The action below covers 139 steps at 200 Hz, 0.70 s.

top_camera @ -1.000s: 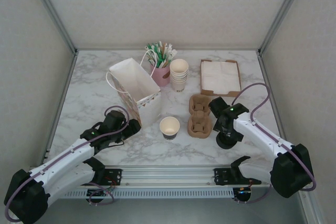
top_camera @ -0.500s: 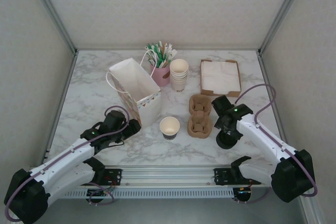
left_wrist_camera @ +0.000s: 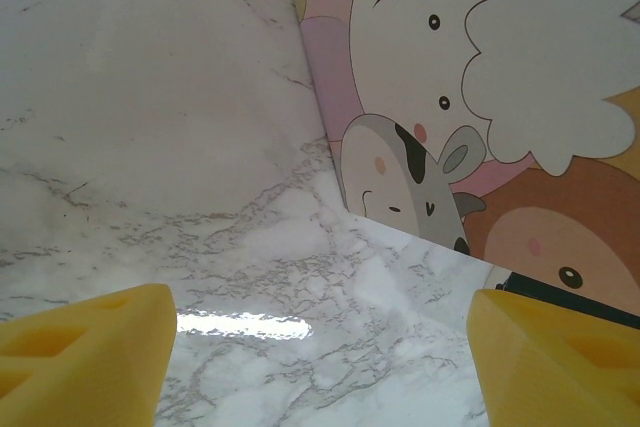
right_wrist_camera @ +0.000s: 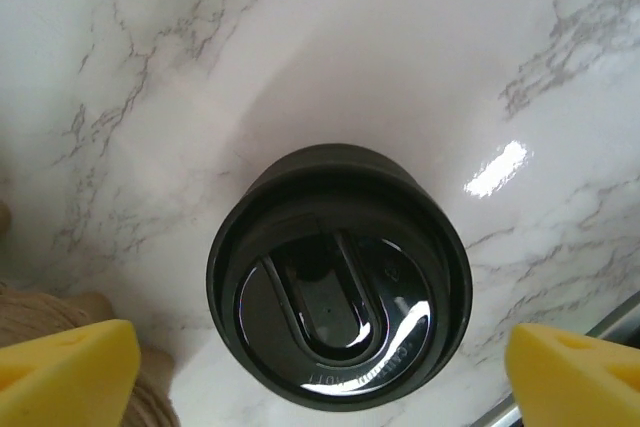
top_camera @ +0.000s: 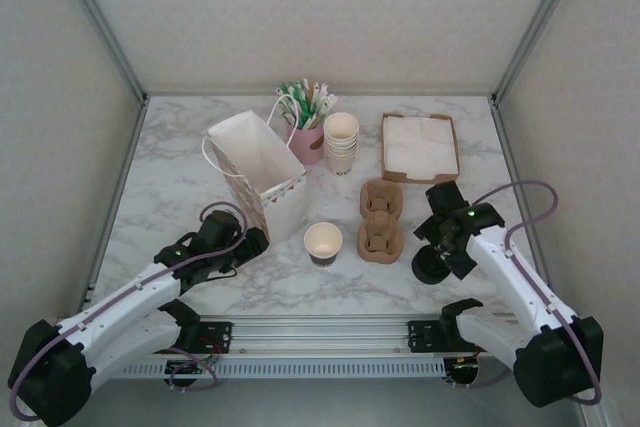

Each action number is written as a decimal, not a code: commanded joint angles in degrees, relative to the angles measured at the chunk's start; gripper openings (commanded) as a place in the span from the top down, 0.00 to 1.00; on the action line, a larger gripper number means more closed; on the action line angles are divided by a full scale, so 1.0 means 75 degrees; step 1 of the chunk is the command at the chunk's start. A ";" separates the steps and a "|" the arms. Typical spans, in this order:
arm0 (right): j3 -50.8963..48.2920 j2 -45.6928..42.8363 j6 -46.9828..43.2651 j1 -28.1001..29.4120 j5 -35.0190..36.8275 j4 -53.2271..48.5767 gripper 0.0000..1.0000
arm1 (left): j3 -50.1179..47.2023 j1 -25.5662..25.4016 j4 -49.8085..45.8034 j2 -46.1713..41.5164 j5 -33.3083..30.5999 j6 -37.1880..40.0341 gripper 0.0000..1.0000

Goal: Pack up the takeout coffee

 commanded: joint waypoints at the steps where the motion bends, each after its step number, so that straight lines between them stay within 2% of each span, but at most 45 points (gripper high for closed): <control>1: -0.0459 -0.0292 0.0245 -0.0041 -0.0344 -0.0061 0.01 | 0.0107 -0.0093 -0.0059 -0.0046 -0.0216 -0.0006 0.24; 37: -0.0844 -0.0051 0.0179 -0.0052 -0.0781 0.0461 0.01 | 0.0071 -0.0087 -0.0003 0.0010 -0.0173 0.0016 0.24; 139: -0.1328 0.0569 -0.0067 -0.0248 -0.0954 0.1465 0.01 | 0.0012 -0.0089 0.0010 -0.0081 -0.0168 -0.0001 0.24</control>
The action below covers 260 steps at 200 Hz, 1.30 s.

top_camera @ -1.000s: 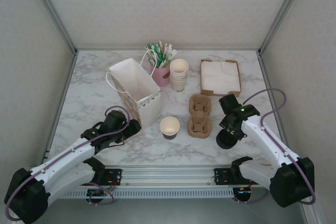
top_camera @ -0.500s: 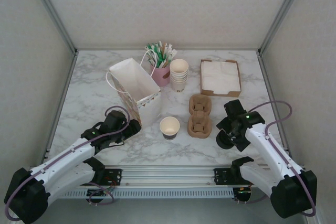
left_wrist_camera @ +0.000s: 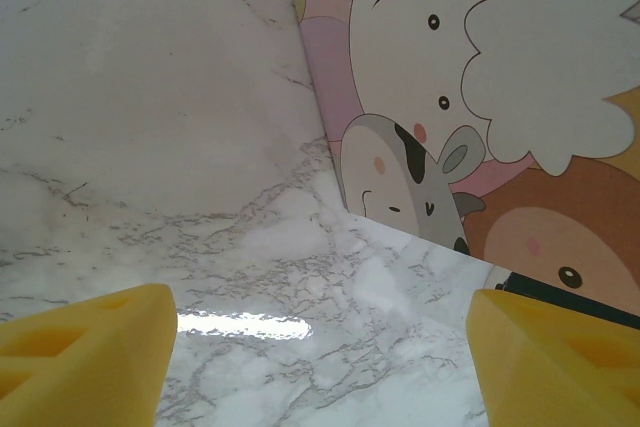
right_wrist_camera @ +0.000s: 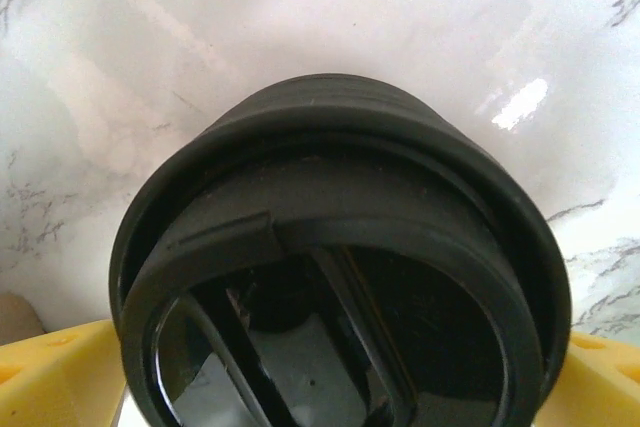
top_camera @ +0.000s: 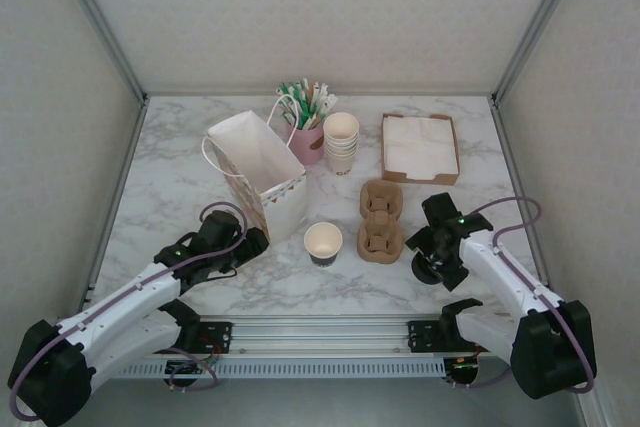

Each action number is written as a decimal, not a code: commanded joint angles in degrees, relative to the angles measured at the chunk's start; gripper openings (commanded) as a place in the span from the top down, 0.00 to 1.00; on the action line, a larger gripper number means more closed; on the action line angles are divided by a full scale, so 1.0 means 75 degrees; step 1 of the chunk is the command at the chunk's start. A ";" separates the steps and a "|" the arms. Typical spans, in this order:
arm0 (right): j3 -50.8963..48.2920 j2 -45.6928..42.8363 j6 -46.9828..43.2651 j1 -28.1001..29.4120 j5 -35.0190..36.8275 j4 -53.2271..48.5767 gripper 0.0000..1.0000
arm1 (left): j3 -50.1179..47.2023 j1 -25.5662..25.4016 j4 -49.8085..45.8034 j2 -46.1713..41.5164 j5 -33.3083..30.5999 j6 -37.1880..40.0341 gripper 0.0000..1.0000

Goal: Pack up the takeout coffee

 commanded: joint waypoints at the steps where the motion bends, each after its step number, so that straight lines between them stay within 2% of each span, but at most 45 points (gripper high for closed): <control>1: -0.0112 0.0051 -0.0100 -0.0099 -0.0009 0.0174 0.01 | 0.0012 -0.0088 0.0004 -0.0078 -0.0167 -0.0001 0.24; 26: -0.0046 -0.0115 -0.0152 -0.0118 -0.0011 0.0171 0.05 | 0.0020 -0.0088 -0.0034 -0.0119 -0.0169 0.0002 0.24; 60: 0.0136 -0.0351 -0.0274 -0.0117 0.0093 0.0003 0.18 | 0.0058 -0.0093 -0.0057 -0.0187 -0.0099 0.0051 0.25; 104: 0.0326 -0.0455 -0.0118 -0.0117 -0.0194 -0.0113 0.18 | 0.0118 -0.0191 -0.0042 -0.0411 -0.0011 0.0189 0.25; 127: 0.0528 -0.0608 -0.0123 -0.0118 -0.0236 -0.0344 0.13 | 0.0134 -0.0274 0.0035 -0.0470 0.0022 0.0213 0.25; 159: 0.0738 -0.0309 -0.0739 -0.0118 0.0581 -0.0847 0.12 | 0.0231 -0.0377 0.0130 -0.0236 0.0045 0.0281 0.25; 206: 0.0675 -0.0356 -0.1616 -0.0115 0.0802 -0.0489 0.11 | 0.0425 -0.0526 0.0129 0.0092 -0.0037 0.0367 0.26; 216: 0.0567 -0.0532 -0.1811 -0.0118 0.0546 -0.0198 0.13 | 0.0437 -0.0562 0.0156 0.0141 -0.0046 0.0355 0.26; 226: 0.0395 -0.0765 -0.1949 -0.0110 0.0229 0.0173 0.23 | 0.0452 -0.0586 0.0187 0.0178 -0.0047 0.0344 0.27; 232: 0.0298 -0.0882 -0.2086 -0.0118 0.0084 0.0371 0.24 | 0.0456 -0.0601 0.0197 0.0197 -0.0047 0.0331 0.27; 244: 0.0171 -0.1049 -0.2364 -0.0118 0.0047 0.0571 0.20 | 0.0463 -0.0637 0.0197 0.0226 -0.0089 0.0334 0.27; 260: 0.0263 -0.1086 -0.2552 -0.0117 0.0689 0.0256 0.13 | 0.0469 -0.0672 0.0196 0.0244 -0.0104 0.0330 0.27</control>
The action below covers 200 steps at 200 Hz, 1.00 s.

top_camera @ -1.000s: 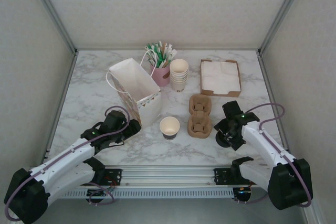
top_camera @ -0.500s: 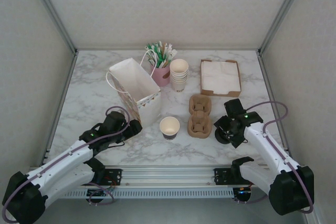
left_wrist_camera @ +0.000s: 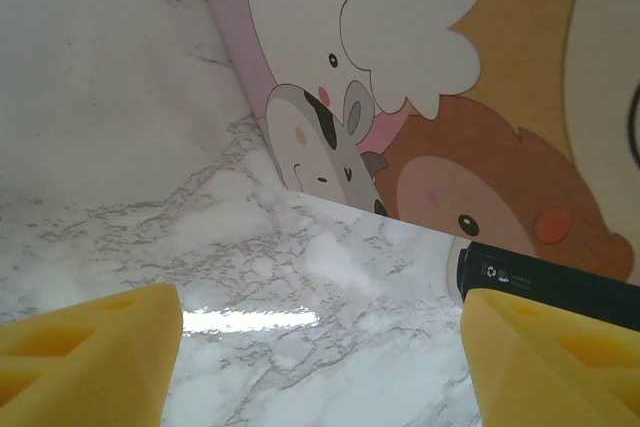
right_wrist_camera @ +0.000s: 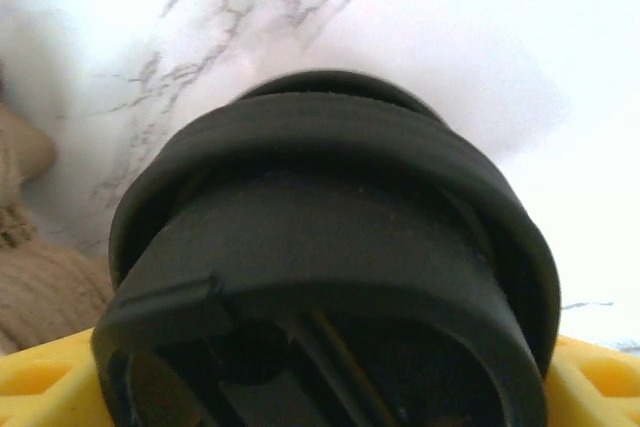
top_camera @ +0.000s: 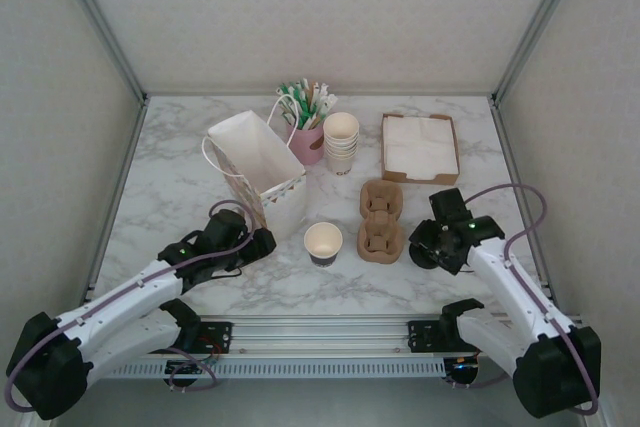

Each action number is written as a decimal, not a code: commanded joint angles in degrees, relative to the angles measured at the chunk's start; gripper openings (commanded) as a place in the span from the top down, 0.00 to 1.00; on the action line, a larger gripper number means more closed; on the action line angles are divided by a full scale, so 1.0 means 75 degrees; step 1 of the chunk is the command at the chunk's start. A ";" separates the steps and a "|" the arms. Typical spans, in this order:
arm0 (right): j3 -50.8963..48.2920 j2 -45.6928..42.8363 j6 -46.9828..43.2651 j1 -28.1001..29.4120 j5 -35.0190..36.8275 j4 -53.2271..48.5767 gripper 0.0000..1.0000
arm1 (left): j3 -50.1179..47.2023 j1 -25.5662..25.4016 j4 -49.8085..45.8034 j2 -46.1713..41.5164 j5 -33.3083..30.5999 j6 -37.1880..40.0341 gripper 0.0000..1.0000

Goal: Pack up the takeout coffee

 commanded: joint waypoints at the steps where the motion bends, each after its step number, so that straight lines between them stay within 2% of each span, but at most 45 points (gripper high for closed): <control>1: -0.0049 -0.0136 -0.0607 -0.0039 0.0468 0.0034 0.13 | 0.0184 -0.0113 0.0081 0.0040 -0.0137 0.0065 0.27; 18: 0.0064 -0.0193 -0.0687 -0.0039 0.0824 -0.0240 0.17 | 0.0195 -0.0139 0.0073 0.0064 -0.0150 0.0071 0.27; 41: 0.0042 -0.0332 -0.0647 -0.0037 0.0692 -0.0135 0.15 | 0.0191 -0.0166 0.0102 0.0098 -0.0191 0.0061 0.27; 81: 0.0069 -0.0239 -0.0509 -0.0033 0.0104 0.0102 0.14 | 0.0239 -0.0207 0.0031 0.0087 -0.0256 0.0044 0.27; 133: 0.0952 -0.0439 -0.1349 0.0159 -0.0794 -0.0130 0.13 | 0.0326 -0.0217 -0.0139 0.0031 -0.0430 0.0014 0.26; 164: 0.1637 -0.0247 -0.1454 0.0967 -0.1177 -0.0142 0.14 | 0.0366 -0.0213 -0.0180 0.0021 -0.0499 -0.0034 0.26; 200: 0.2725 0.0882 -0.1612 0.2935 -0.0933 -0.0106 0.14 | 0.0373 -0.0214 -0.0195 0.0009 -0.0497 -0.0072 0.27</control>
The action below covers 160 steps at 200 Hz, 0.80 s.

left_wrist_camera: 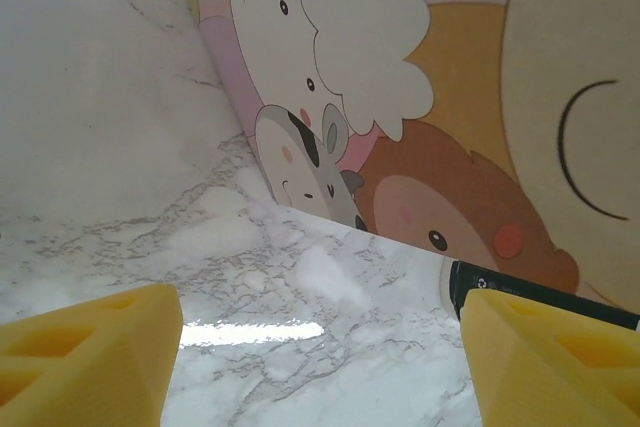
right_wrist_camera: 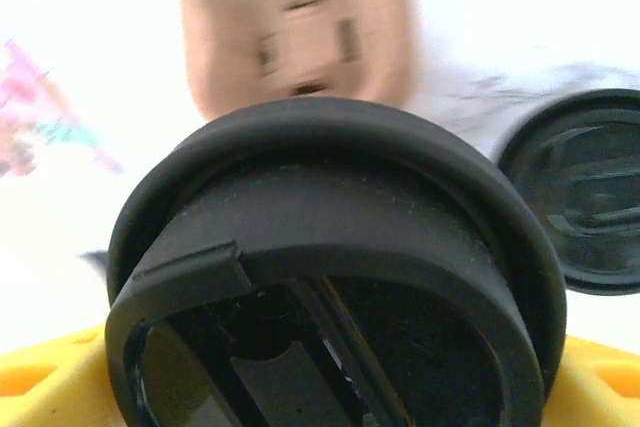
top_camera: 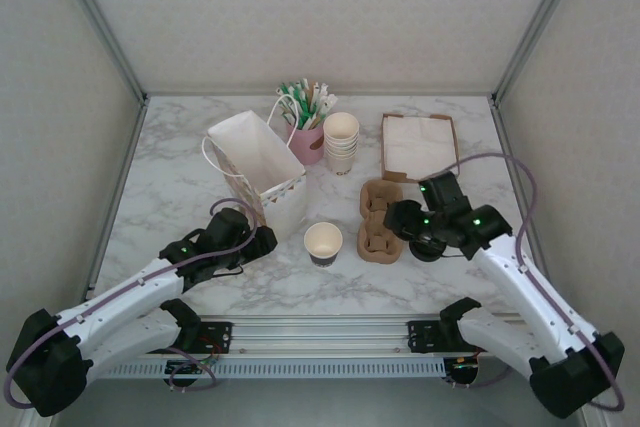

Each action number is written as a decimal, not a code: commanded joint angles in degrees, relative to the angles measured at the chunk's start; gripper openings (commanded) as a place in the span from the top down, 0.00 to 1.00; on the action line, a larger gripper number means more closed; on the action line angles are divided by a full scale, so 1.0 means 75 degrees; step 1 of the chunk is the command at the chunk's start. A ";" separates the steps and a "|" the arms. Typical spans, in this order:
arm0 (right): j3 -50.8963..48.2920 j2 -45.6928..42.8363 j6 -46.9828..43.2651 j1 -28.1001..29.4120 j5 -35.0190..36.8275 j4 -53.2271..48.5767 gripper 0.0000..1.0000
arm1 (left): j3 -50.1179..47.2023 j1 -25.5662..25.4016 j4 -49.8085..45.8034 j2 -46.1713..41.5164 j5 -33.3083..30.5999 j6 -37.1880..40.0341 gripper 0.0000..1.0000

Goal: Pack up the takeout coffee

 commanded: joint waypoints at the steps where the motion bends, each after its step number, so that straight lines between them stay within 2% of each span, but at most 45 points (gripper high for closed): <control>1: 0.0730 0.0759 -0.0313 0.1065 -0.0047 -0.0074 0.14 | 0.0209 -0.0074 -0.0188 -0.0079 -0.0159 -0.0071 0.26; 34: 0.1751 0.2167 -0.0571 0.2647 0.0134 -0.0077 0.13 | 0.0220 -0.0090 -0.0262 -0.0092 -0.0170 -0.0071 0.26; 59: 0.2439 0.3112 -0.0799 0.3325 0.0474 -0.0318 0.12 | 0.0227 -0.0088 -0.0289 -0.0103 -0.0170 -0.0076 0.26; 119: 0.3499 0.4640 -0.1057 0.3885 0.1036 -0.0750 0.10 | 0.0220 -0.0094 -0.0376 -0.0208 -0.0218 -0.0058 0.26; 160: 0.3819 0.5136 -0.1139 0.4002 0.1191 -0.1061 0.08 | 0.0208 -0.0094 -0.0435 -0.0278 -0.0267 -0.0054 0.26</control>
